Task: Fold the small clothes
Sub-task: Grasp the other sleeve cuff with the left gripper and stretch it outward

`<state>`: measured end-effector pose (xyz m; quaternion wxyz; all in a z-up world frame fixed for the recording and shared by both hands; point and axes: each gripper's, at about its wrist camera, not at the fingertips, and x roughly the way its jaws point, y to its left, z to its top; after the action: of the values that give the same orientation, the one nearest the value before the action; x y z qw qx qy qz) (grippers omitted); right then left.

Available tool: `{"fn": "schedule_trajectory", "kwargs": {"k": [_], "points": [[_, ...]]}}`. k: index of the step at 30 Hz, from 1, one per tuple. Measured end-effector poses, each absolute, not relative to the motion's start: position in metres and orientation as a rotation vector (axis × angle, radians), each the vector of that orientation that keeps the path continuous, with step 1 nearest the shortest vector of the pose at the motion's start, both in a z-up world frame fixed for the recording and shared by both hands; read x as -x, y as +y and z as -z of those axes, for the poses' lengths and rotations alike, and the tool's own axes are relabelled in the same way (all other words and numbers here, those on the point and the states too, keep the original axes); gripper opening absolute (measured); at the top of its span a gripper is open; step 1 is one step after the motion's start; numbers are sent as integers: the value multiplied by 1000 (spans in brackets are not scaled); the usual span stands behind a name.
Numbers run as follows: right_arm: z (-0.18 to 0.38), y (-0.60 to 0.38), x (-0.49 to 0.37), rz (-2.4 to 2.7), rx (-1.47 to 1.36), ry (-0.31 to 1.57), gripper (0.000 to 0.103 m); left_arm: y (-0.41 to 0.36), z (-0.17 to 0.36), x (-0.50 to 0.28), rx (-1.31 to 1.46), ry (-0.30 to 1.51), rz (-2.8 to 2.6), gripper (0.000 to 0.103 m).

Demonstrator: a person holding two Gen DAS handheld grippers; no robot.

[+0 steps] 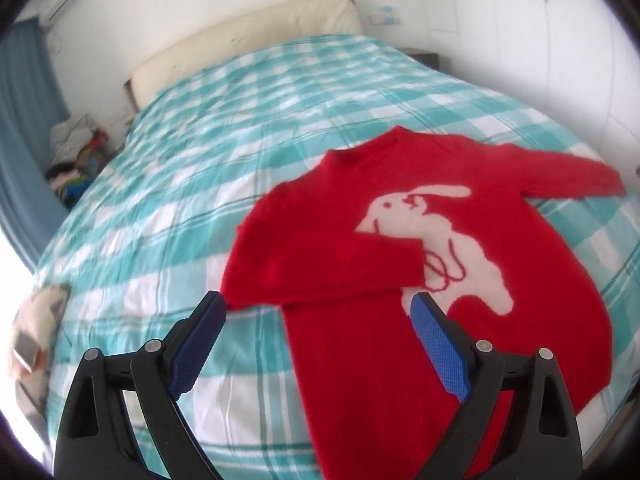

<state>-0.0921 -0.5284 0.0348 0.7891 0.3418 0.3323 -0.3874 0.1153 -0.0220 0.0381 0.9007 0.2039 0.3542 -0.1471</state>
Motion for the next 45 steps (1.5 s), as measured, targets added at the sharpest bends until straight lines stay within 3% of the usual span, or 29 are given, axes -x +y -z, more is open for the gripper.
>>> {"fn": "schedule_trajectory", "kwargs": {"k": [5,7,11,12,14,16,18,22,26,29,37,45], "points": [[-53,-509,96,775,-723,635,53,-81,28,-140,-801,774,475,87],[-56,-498,86,732,-691,640,53,-88,44,-151,-845,815,511,78],[-60,-482,66,647,-648,645,53,-92,55,-173,-822,826,526,75],[-60,-480,64,635,-647,645,53,-93,56,-175,-814,825,539,71],[-59,-477,61,616,-655,647,53,-97,62,-175,-809,825,587,55],[-58,-476,59,602,-670,649,53,-100,69,-172,-788,848,639,21],[-57,-475,58,595,-675,650,53,-98,68,-173,-742,845,623,5],[-58,-472,55,586,-665,641,53,-46,23,-198,-378,850,534,3],[-62,-469,54,574,-649,626,53,66,-37,-218,-12,773,292,3],[-64,-467,52,559,-652,617,53,156,-53,-224,147,733,15,3],[-62,-446,37,522,-606,640,53,288,9,-210,324,836,-524,3],[-57,-435,26,502,-585,663,53,327,46,-200,416,997,-675,3]]}}
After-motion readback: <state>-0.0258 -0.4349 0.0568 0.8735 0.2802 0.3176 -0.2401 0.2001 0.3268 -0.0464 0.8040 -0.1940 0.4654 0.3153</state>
